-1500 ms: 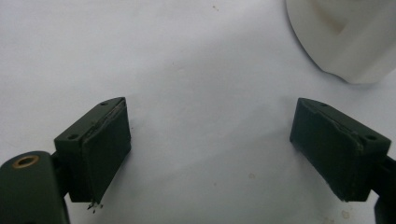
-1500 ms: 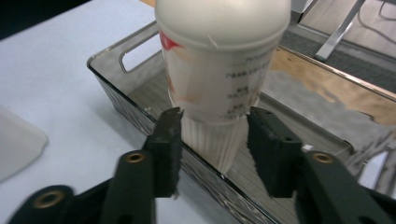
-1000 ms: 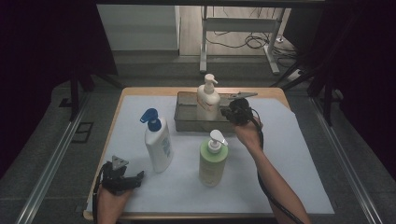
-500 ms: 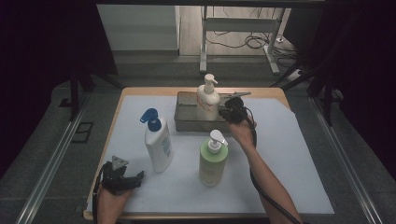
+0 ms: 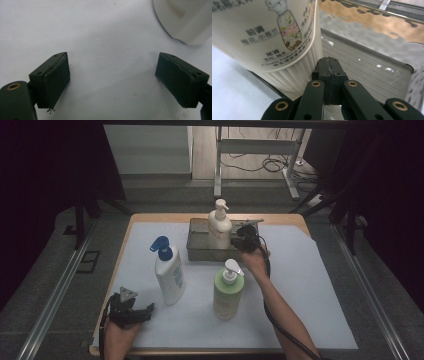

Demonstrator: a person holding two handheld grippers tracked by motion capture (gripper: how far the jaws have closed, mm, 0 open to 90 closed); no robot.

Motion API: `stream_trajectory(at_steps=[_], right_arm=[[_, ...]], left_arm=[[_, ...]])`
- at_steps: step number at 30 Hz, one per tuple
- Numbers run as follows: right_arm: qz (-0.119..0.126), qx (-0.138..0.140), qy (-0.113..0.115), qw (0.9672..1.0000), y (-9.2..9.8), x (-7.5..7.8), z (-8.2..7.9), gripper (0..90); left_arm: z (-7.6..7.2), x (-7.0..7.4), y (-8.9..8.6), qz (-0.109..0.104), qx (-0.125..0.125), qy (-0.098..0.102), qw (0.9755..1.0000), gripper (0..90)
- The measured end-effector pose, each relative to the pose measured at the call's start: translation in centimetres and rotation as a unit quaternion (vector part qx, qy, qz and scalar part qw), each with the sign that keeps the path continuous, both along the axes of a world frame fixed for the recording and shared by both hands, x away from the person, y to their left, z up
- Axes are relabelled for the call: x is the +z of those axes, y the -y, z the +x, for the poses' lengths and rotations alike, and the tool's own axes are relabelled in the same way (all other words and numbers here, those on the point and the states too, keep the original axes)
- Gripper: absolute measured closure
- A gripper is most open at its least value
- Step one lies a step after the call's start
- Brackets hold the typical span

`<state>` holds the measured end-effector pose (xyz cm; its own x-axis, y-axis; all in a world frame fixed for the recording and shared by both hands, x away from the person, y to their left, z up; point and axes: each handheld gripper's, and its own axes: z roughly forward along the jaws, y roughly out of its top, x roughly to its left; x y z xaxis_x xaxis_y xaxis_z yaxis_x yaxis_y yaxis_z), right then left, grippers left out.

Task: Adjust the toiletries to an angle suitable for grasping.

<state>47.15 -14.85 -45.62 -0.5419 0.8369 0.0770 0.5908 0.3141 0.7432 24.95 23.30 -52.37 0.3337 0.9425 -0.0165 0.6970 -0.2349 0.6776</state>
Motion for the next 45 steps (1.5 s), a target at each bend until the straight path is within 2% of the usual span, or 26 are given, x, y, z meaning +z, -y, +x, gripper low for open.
stream_trajectory(at_steps=[27,34,37,45], right_arm=[[-0.006,0.025,-0.008,0.9996,-2.4,-0.5,0.2,89.8],[-0.002,0.023,0.002,0.9997,-2.5,0.0,0.5,88.9],[0.000,0.028,-0.001,0.9996,-2.9,0.2,0.5,89.4],[-0.010,0.041,0.000,0.9991,-4.0,0.1,0.4,89.4]], left_arm=[[0.0,0.0,0.0,-0.001,0.000,0.000,1.0000,12.2],[0.0,0.0,0.0,-0.001,0.000,0.000,1.0000,12.2],[0.0,0.0,0.0,-0.001,0.000,0.000,1.0000,12.1],[0.0,0.0,0.0,-0.001,0.000,0.000,1.0000,12.2]])
